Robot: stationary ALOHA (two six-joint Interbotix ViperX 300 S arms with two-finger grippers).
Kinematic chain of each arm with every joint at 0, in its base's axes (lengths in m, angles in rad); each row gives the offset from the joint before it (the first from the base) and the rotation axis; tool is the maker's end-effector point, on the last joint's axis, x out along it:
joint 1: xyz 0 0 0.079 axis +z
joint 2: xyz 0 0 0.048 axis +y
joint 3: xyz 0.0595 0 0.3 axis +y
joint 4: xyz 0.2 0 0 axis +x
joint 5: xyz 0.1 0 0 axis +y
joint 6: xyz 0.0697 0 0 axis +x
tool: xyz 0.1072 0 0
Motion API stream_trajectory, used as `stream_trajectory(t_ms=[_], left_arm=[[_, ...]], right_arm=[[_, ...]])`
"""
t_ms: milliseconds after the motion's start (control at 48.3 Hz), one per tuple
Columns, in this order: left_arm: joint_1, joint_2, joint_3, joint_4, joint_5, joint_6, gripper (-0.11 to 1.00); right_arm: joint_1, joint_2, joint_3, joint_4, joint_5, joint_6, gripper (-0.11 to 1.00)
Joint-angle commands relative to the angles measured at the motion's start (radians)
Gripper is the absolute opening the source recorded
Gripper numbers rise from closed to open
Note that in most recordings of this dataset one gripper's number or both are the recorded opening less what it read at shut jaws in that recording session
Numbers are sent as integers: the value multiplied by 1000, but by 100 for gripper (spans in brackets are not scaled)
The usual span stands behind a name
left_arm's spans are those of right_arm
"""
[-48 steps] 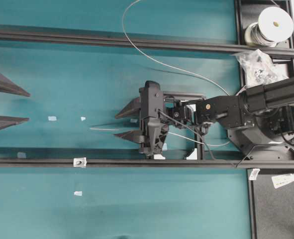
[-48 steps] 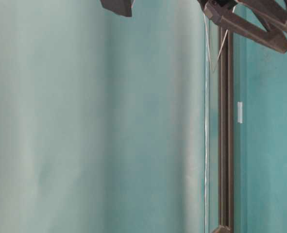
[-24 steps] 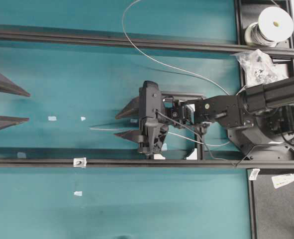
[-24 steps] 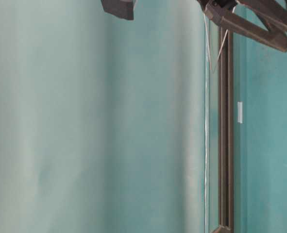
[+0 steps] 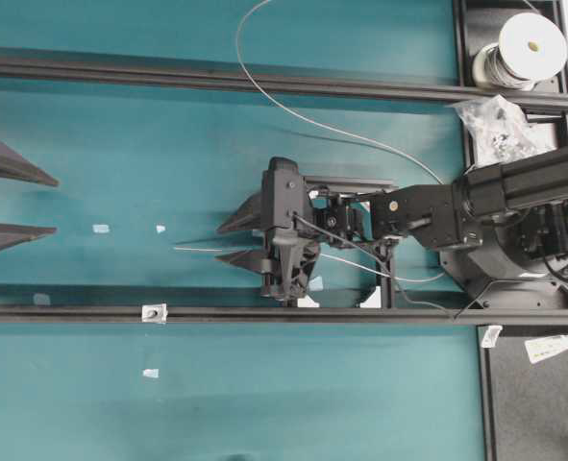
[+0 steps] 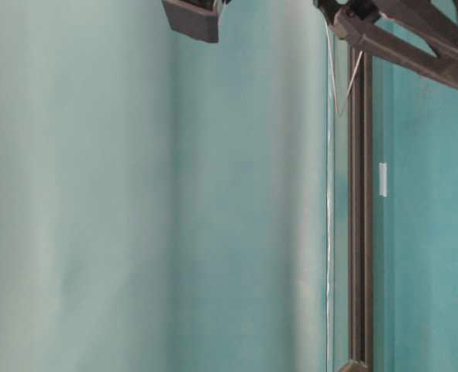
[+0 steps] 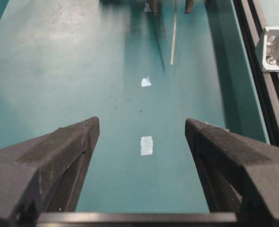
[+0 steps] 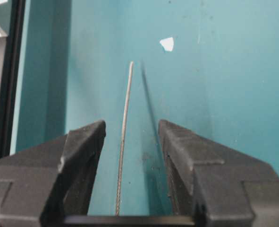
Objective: Insert the wire through the hole in the metal fitting.
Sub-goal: 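Lower the right gripper and pinch the grey wire near its tip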
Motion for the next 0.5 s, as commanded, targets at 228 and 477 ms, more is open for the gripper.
stream_trajectory(t_ms=[228, 477], left_arm=[[-3, -6, -3, -3, -5, -2, 91], [-3, -5, -5, -3, -3, -2, 91]], right_arm=[[2, -2, -20, 3, -3, 0, 50], [2, 0, -20, 2, -3, 0, 41]])
